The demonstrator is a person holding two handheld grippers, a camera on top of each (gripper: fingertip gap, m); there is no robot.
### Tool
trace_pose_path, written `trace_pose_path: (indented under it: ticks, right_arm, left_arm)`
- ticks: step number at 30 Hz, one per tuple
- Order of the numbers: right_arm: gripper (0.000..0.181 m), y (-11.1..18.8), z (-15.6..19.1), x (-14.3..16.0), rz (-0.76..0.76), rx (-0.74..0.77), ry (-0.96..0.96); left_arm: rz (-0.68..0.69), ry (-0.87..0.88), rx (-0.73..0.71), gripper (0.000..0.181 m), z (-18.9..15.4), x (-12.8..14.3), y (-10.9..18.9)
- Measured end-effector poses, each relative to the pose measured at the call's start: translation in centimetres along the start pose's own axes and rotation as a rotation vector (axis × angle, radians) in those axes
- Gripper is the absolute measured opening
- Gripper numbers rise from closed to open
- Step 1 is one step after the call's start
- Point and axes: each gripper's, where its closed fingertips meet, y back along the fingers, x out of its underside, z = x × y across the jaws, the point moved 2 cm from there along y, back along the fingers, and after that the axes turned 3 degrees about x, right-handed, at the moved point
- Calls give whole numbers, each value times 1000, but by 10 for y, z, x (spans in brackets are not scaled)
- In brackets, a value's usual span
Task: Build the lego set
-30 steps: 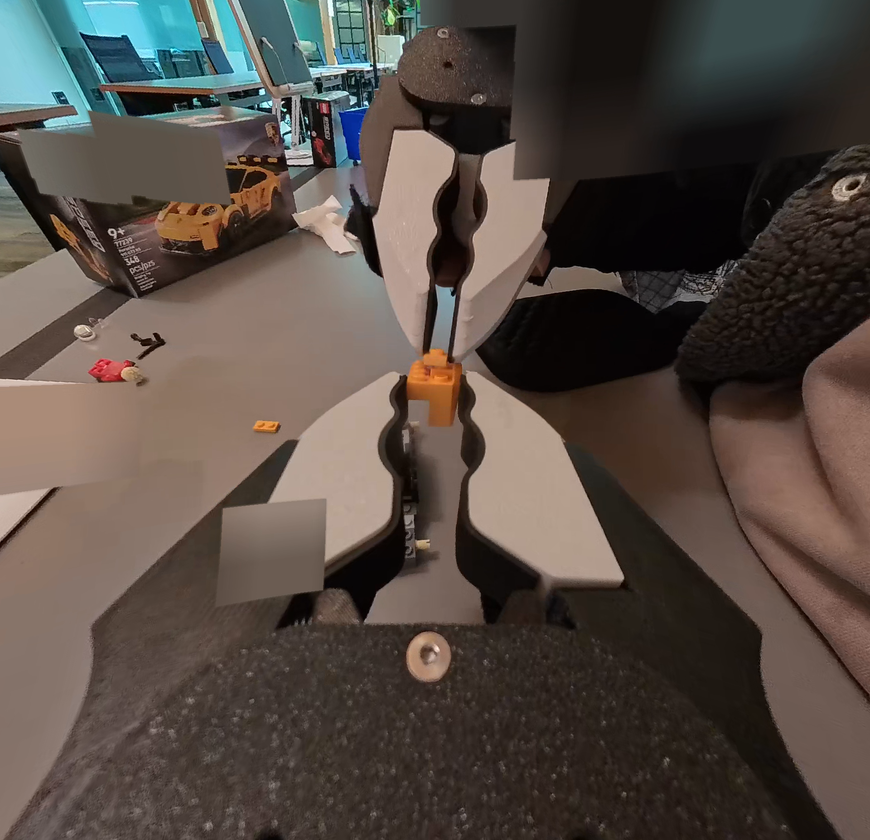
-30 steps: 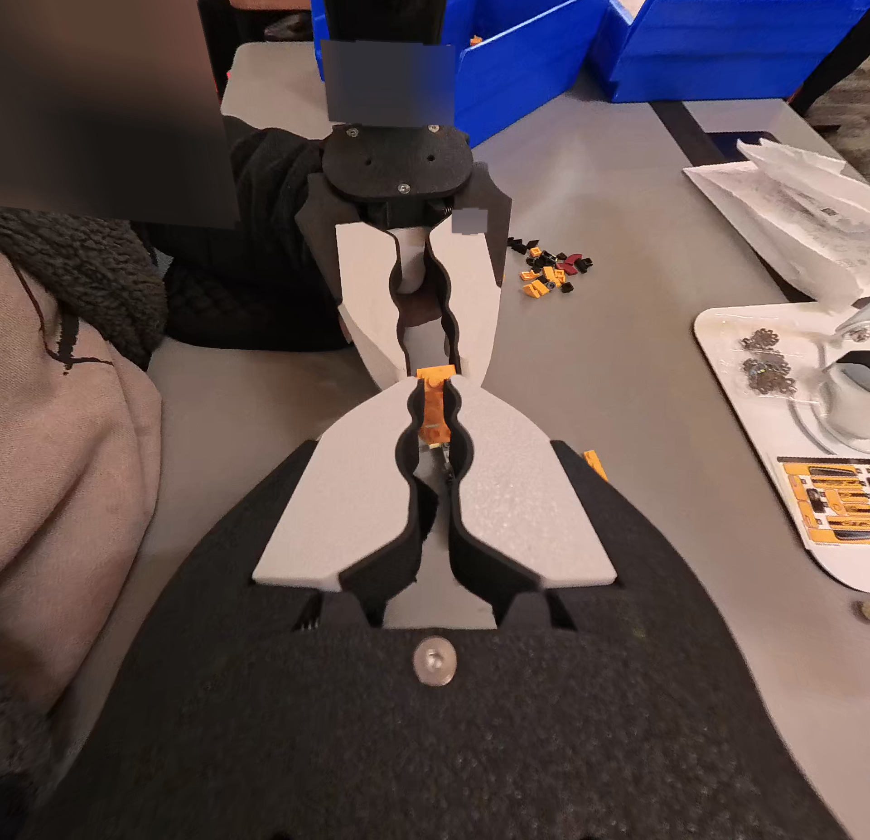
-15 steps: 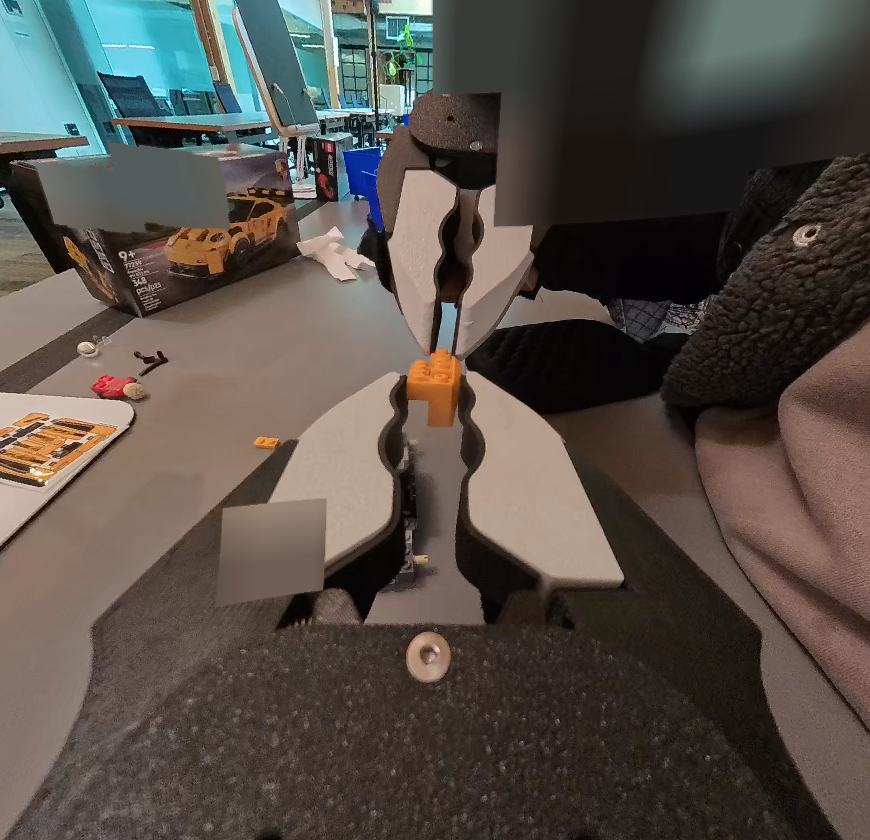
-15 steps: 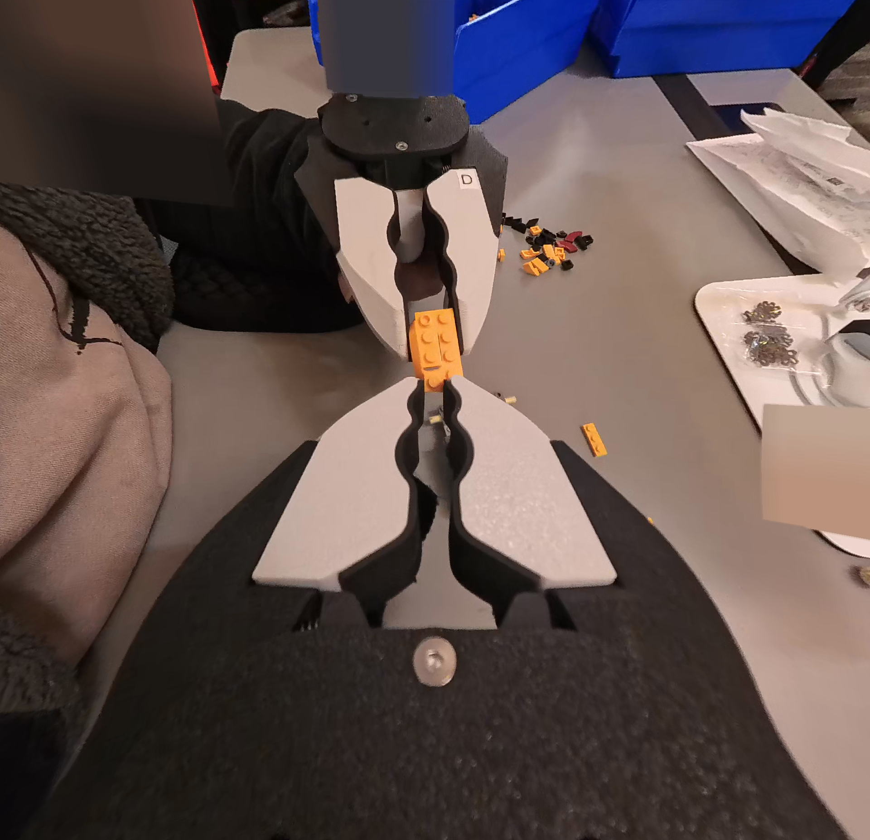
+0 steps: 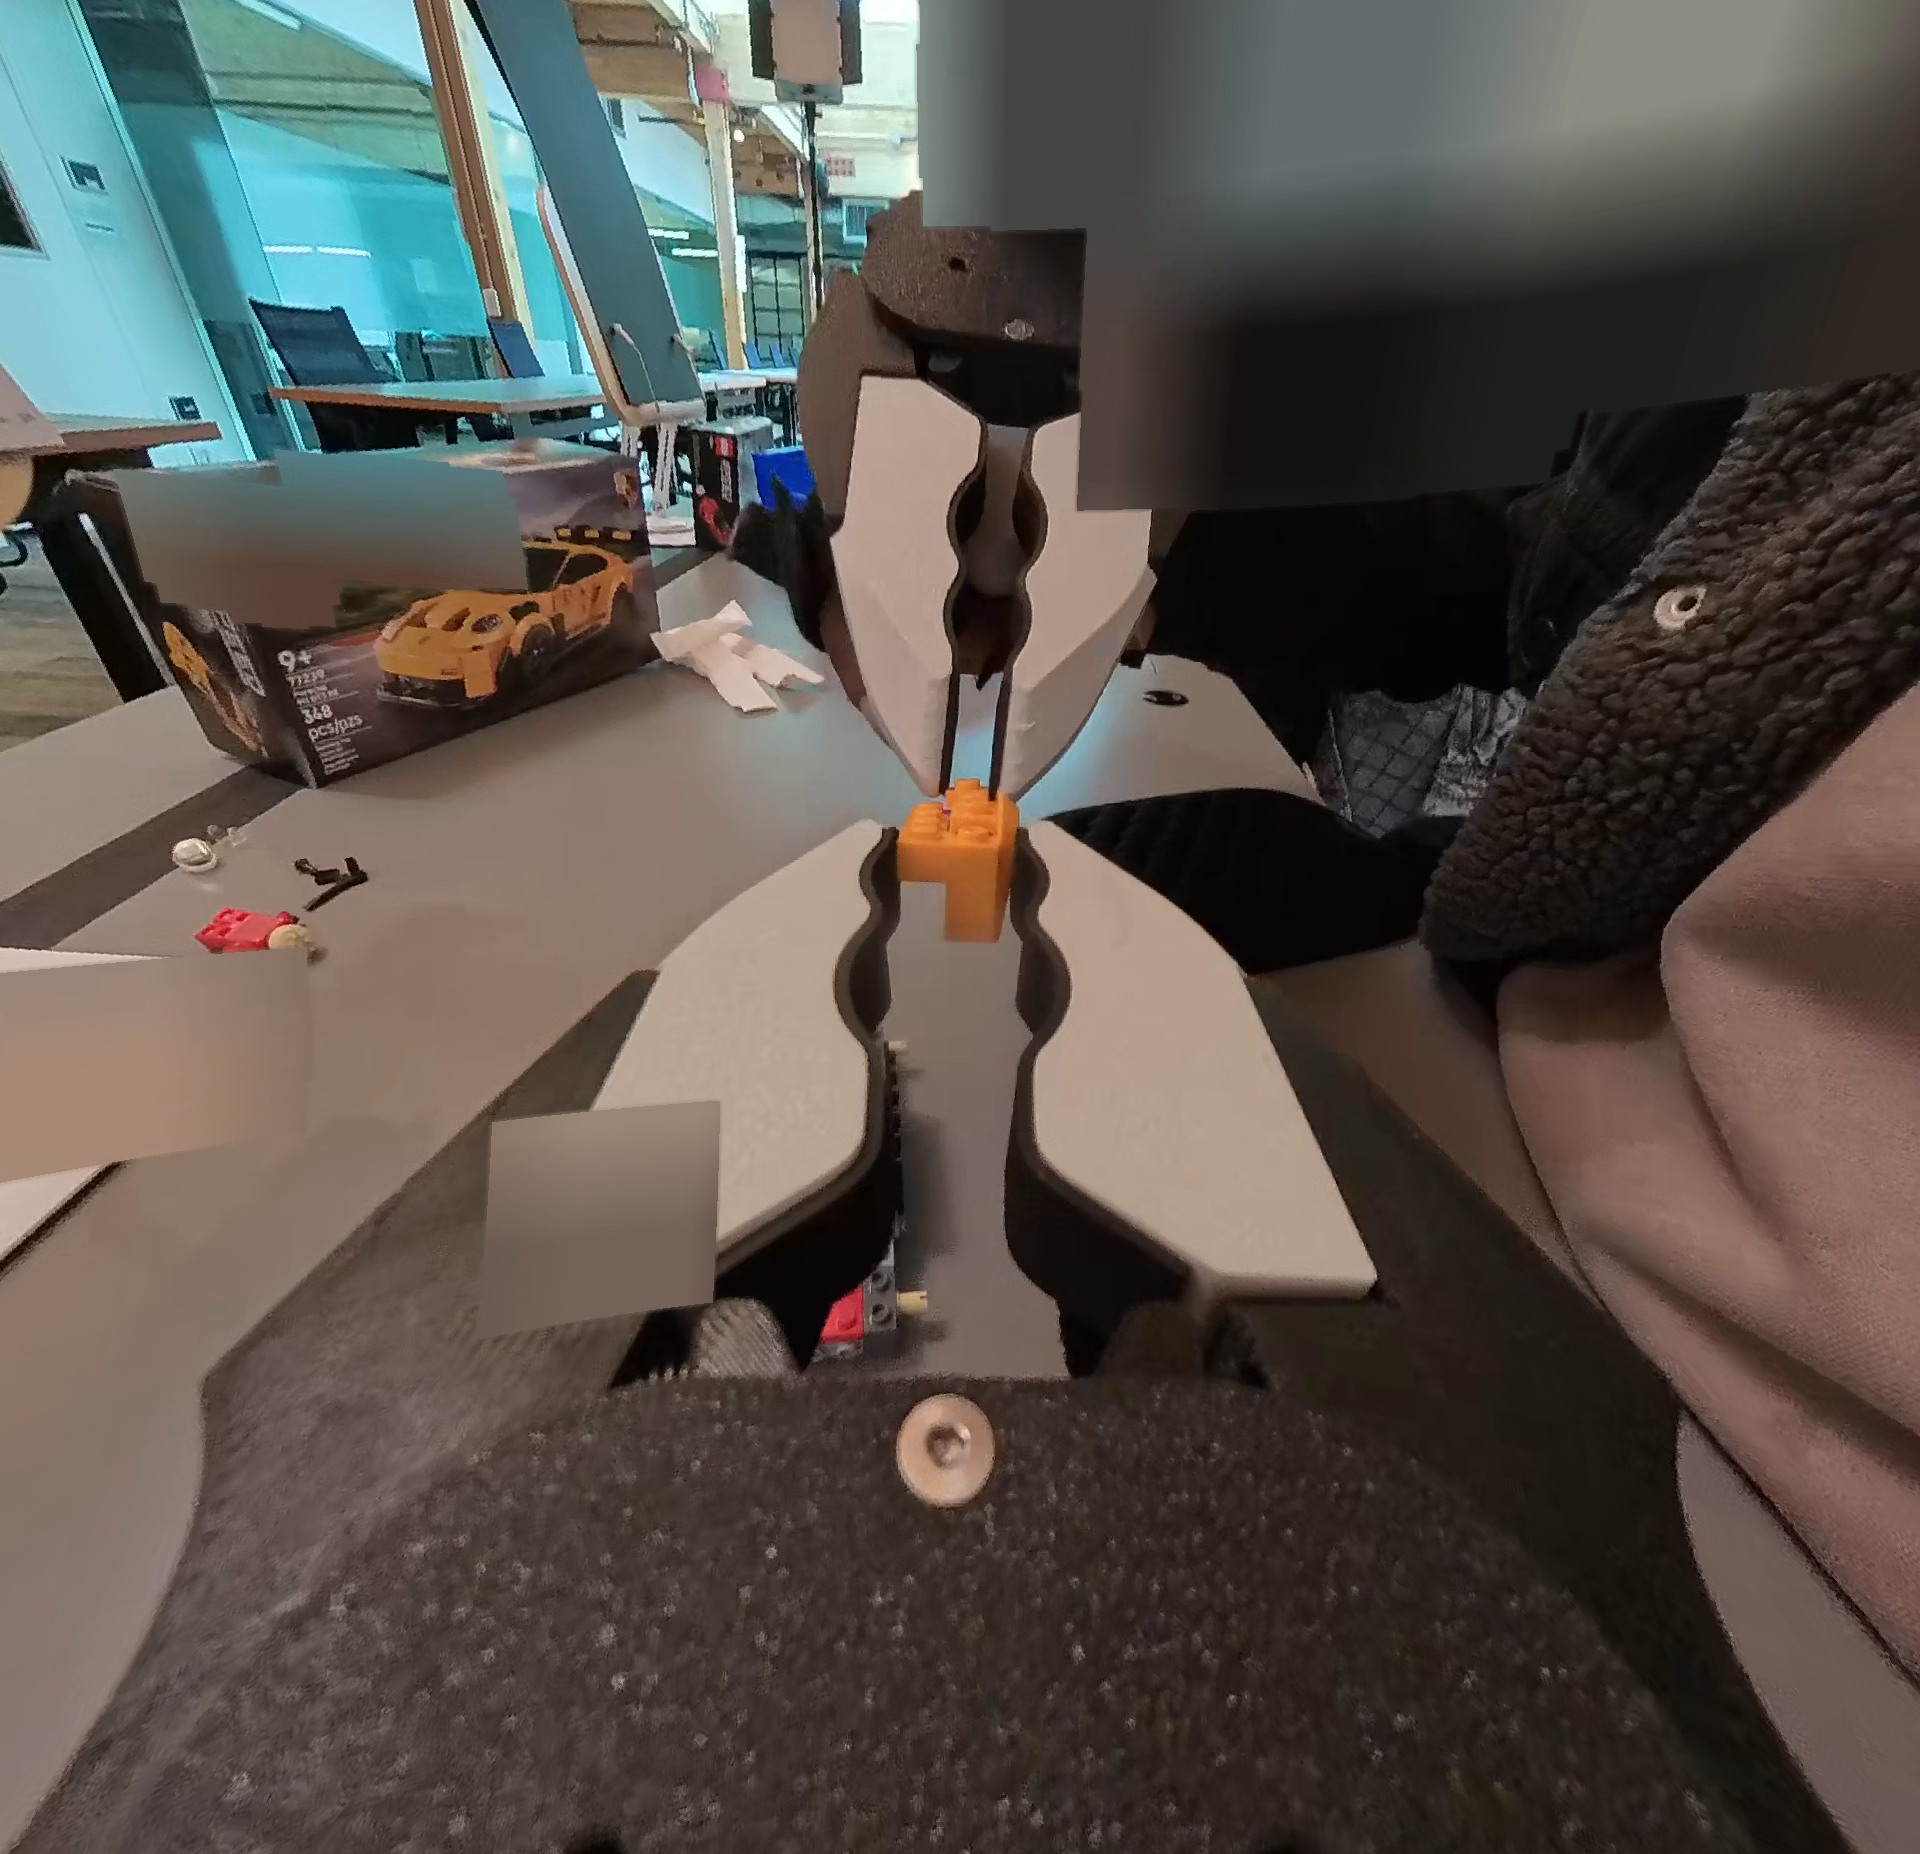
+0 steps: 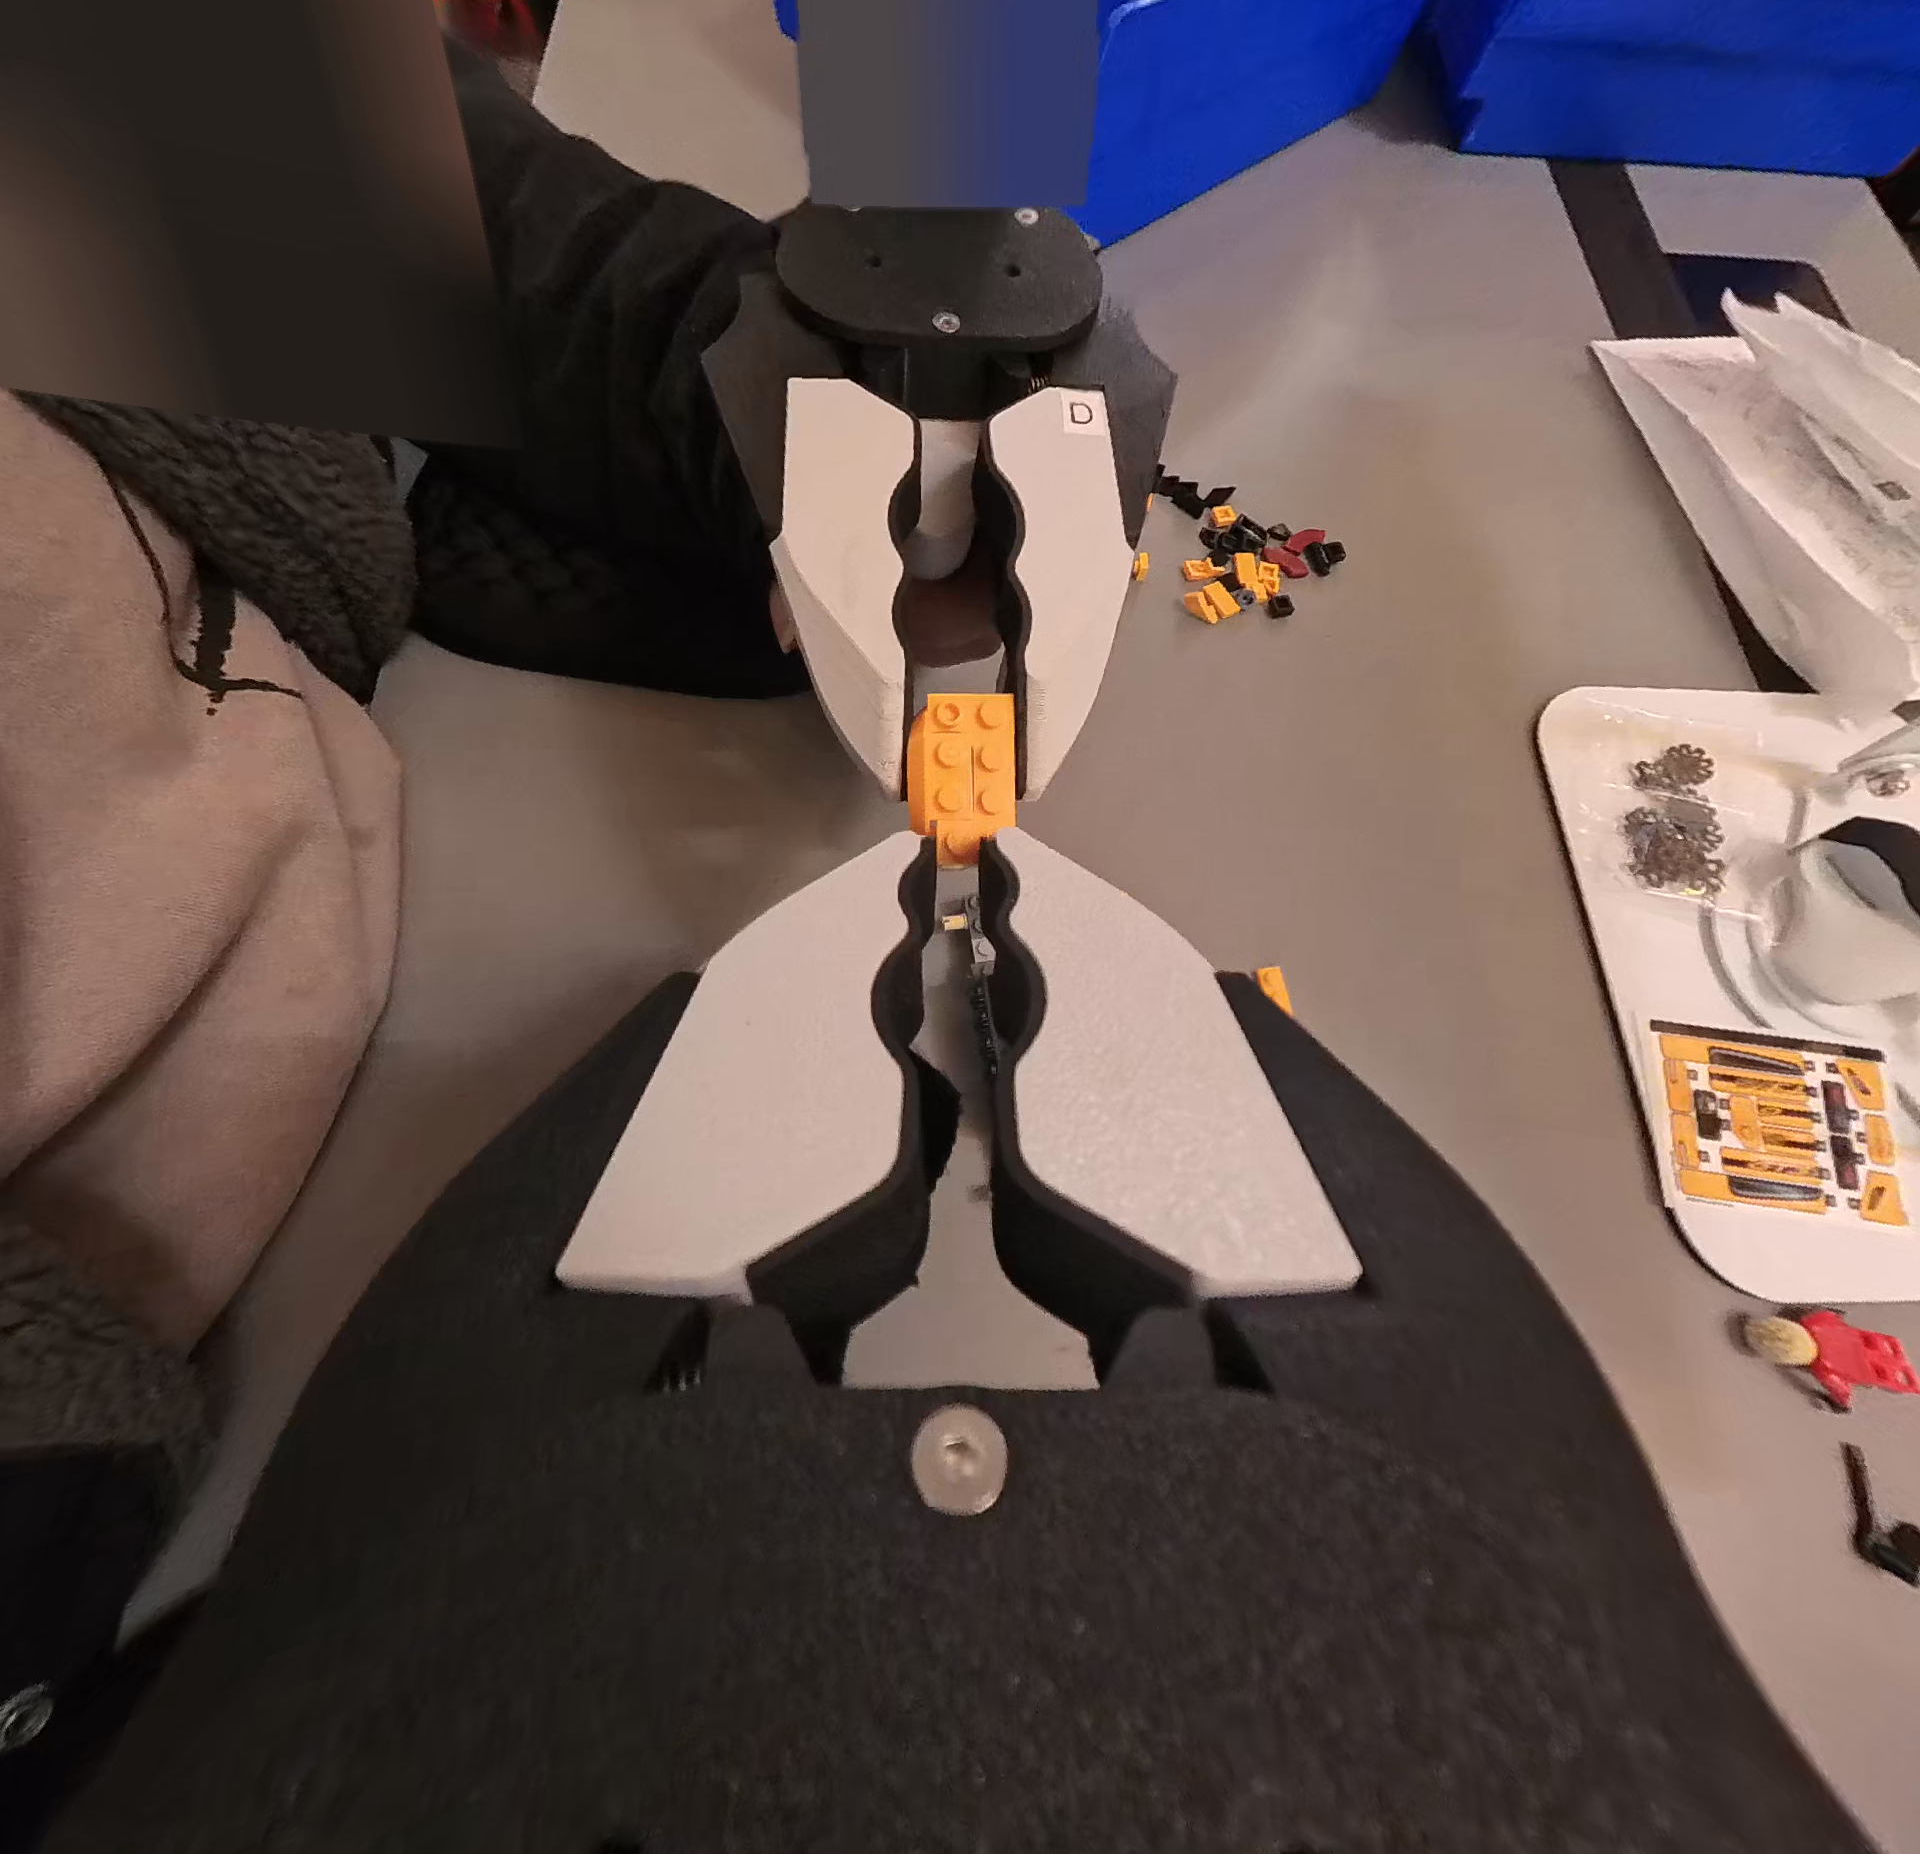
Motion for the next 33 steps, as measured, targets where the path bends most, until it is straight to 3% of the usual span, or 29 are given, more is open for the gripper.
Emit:
trace_pose_path:
  ticks: [12,25,29,33]
  right_arm:
    - [8,6,-3,-27,75,-9,119]
    - [11,10,-4,-40,60,5,157]
    - [21,15,-3,-42,11,26,188]
    - [35,11,-1,-42,-64,179,407]
  left_arm:
    - [-164,46,2,20,0,-22,9]
    - [-244,84,16,20,0,-33,16]
    - [-267,112,10,21,3,-35,18]
    - [-301,194,9,21,9,-38,22]
